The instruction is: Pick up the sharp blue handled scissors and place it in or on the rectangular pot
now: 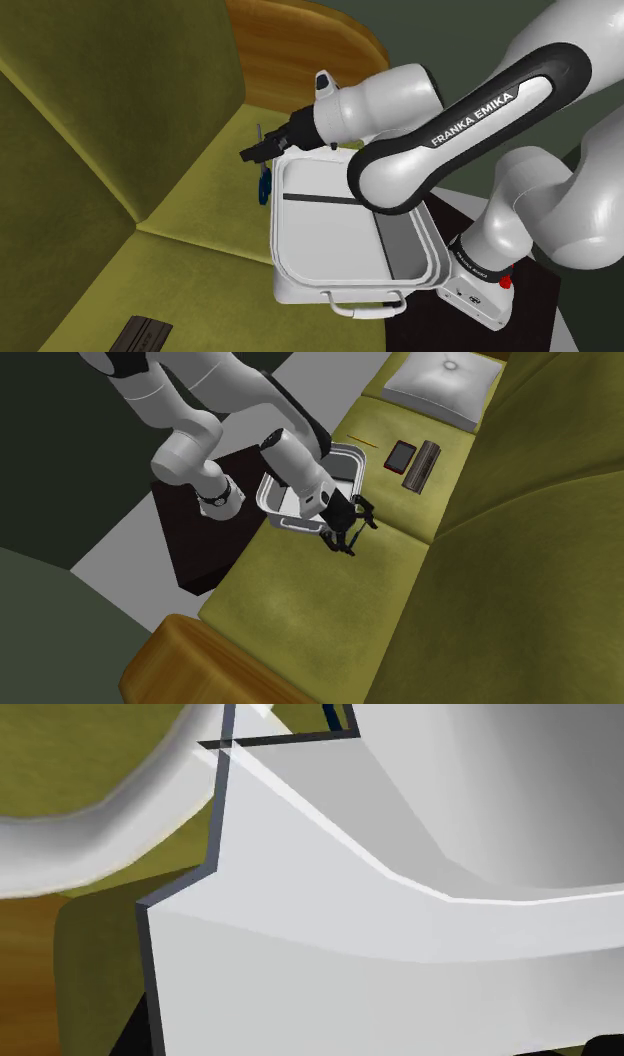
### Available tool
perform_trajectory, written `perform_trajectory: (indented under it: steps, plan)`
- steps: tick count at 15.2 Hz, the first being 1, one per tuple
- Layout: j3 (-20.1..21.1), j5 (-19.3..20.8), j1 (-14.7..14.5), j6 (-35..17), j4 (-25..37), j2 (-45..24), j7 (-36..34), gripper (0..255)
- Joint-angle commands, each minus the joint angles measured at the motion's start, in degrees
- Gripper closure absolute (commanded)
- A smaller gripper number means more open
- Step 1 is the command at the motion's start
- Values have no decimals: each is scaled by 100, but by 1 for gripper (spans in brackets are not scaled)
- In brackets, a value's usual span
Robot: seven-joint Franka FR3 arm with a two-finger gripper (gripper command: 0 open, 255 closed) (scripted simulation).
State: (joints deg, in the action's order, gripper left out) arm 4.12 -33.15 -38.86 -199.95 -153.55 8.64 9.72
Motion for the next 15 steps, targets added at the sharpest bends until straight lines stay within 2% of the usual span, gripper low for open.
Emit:
perform_trajectory:
  steps: [1,5,6,7,8,10,11,12,13,14,15]
  plan:
    - [6,-28,-67,612,-123,-248,-55,0]
    - [47,24,-14,614,-129,-245,-101,0]
    - [103,-159,15,755,7,-222,80,255]
    - [80,-83,-9,695,-106,-180,-6,255]
    - [-241,587,-106,542,-263,-257,-512,255]
    - [-512,1030,-69,665,-412,-51,-710,255]
    - [-513,1013,-46,730,-295,-101,-670,255]
    - [-371,731,13,868,-128,-104,-448,255]
    - [-488,951,-36,767,-104,-246,-614,255]
    - [-324,639,54,942,45,-191,-346,255]
    - [133,121,92,617,-141,-241,-188,255]
